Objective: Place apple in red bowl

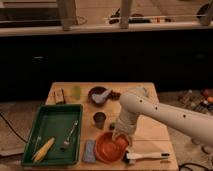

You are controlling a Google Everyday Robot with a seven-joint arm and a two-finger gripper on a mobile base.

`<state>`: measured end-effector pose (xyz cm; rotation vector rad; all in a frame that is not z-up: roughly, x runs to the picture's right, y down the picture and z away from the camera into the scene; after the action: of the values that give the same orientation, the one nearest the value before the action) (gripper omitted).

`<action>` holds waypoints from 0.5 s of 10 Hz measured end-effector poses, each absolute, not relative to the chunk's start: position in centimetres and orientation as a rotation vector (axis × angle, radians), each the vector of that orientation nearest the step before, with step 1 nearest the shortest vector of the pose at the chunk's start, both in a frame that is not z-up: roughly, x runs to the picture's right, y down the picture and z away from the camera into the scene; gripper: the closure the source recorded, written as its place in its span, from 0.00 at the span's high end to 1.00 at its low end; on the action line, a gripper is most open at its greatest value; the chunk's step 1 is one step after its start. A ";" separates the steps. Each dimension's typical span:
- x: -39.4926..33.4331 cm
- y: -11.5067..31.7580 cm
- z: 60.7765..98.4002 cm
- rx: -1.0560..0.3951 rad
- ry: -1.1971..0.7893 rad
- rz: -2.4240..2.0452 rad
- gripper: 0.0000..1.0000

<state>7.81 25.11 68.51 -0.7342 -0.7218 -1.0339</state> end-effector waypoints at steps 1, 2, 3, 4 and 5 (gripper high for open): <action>7.8 25.2 68.5 -0.735 -0.724 -1.036 0.00; 7.4 25.1 68.7 -0.740 -0.728 -1.043 0.00; 6.5 25.1 68.9 -0.745 -0.737 -1.054 0.00; 6.0 25.1 69.1 -0.752 -0.743 -1.062 0.00; 5.4 25.2 69.3 -0.760 -0.749 -1.072 0.00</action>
<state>5.38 25.16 69.27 -0.7604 -0.7487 -1.0716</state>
